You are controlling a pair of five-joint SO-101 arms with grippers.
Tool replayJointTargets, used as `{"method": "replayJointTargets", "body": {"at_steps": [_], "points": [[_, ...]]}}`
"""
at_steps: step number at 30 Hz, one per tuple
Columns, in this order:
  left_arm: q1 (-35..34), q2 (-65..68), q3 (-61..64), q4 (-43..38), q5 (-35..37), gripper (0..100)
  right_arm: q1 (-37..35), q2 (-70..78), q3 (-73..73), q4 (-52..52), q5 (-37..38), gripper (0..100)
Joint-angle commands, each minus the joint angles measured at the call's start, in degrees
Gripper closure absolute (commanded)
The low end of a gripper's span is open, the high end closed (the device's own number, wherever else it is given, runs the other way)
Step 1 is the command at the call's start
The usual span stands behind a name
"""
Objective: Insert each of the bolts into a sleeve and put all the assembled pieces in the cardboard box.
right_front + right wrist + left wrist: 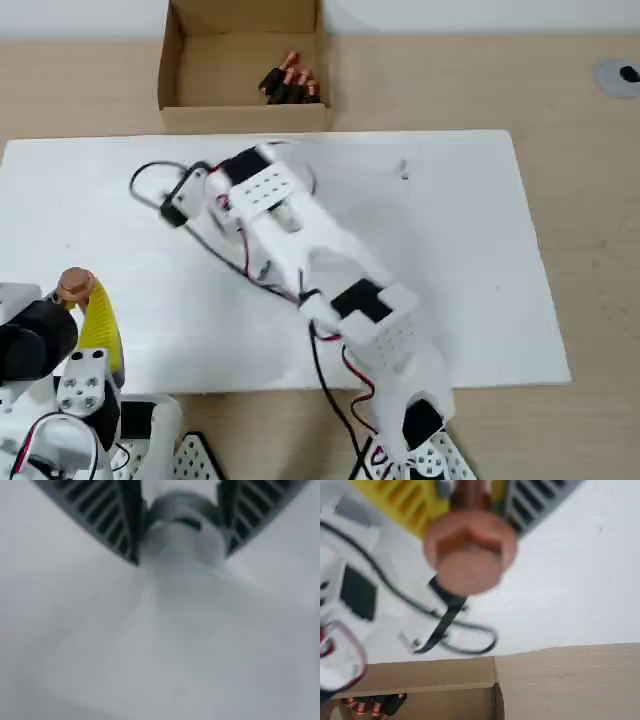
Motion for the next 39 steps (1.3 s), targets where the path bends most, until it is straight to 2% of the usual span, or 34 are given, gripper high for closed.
{"method": "replayJointTargets", "body": {"at_steps": [1, 6, 12, 22, 32, 39], "points": [[-0.9, 0.0, -0.3, 0.1, -0.2, 99, 6.3, -3.3, -1.9, -0.2, 0.4, 98.8], [-0.6, 0.0, 0.2, 0.1, 0.0, 99, 13.2, -5.5, -5.4, -0.5, 1.6, 98.8], [-0.6, 0.0, 0.3, 0.1, 0.0, 99, 14.3, -5.5, -8.1, -4.8, 6.2, 98.8], [-0.5, 0.0, 0.4, 0.2, 0.1, 99, 17.5, -0.9, -8.1, -17.8, 6.4, 98.8], [-0.2, 0.0, 6.2, 0.2, -0.1, 99, 17.8, 4.0, -8.5, -13.2, 15.0, 98.3], [-0.2, 0.0, 6.1, 0.2, -0.2, 99, 19.4, 4.0, -16.2, -6.9, 15.1, 85.0]]}}
